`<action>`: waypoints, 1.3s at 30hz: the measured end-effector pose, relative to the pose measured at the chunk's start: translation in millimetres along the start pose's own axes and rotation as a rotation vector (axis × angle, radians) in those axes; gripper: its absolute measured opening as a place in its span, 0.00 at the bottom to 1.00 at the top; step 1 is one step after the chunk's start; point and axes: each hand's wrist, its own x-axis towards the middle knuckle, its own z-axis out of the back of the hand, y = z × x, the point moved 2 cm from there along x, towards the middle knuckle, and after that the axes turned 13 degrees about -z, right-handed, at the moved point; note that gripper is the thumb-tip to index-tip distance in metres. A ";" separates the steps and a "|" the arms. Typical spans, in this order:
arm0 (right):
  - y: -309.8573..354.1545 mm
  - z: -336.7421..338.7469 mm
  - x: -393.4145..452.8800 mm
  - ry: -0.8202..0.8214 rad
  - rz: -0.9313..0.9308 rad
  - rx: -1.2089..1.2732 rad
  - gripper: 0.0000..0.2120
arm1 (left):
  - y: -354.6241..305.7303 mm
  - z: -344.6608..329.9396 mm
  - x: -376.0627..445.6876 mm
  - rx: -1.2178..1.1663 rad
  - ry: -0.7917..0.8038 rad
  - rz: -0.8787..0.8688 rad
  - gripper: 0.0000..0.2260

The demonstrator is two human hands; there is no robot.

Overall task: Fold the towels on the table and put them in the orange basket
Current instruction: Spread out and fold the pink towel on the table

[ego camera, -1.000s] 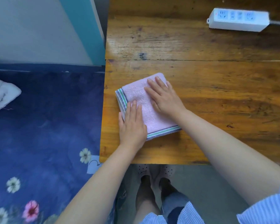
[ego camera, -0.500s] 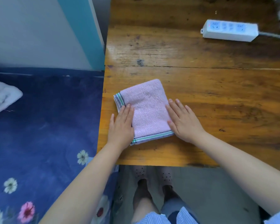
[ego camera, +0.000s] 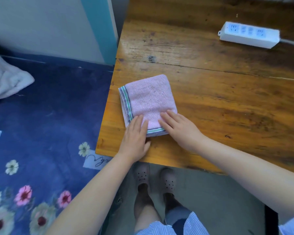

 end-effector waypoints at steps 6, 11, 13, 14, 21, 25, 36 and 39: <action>-1.2 6.7 9.5 0.003 0.079 -0.175 0.16 | 1.3 7.5 2.4 -0.014 0.017 -0.005 0.32; -0.1 -0.6 12.9 -0.093 0.117 -0.235 0.08 | 1.5 14.9 2.7 -0.123 -0.025 0.022 0.31; -1.0 4.6 15.6 -0.055 0.084 -0.190 0.09 | 1.1 14.9 1.7 -0.156 -0.027 0.040 0.33; -3.8 6.4 17.2 -0.008 0.065 -0.125 0.12 | 1.1 13.8 1.0 -0.168 -0.020 0.049 0.34; -17.8 18.7 6.7 0.277 -0.124 0.351 0.10 | -17.5 30.9 -13.7 0.081 -0.263 -0.013 0.27; -20.8 43.2 -6.3 0.242 -0.168 0.722 0.12 | -24.9 58.2 -31.1 0.092 -0.401 -0.092 0.18; 58.6 77.4 -15.7 0.084 -0.019 0.679 0.28 | -13.6 110.9 -123.3 -0.169 -0.468 0.267 0.12; 97.1 92.5 -6.1 0.072 0.023 0.636 0.18 | 1.8 118.0 -170.3 -0.118 -0.411 0.334 0.11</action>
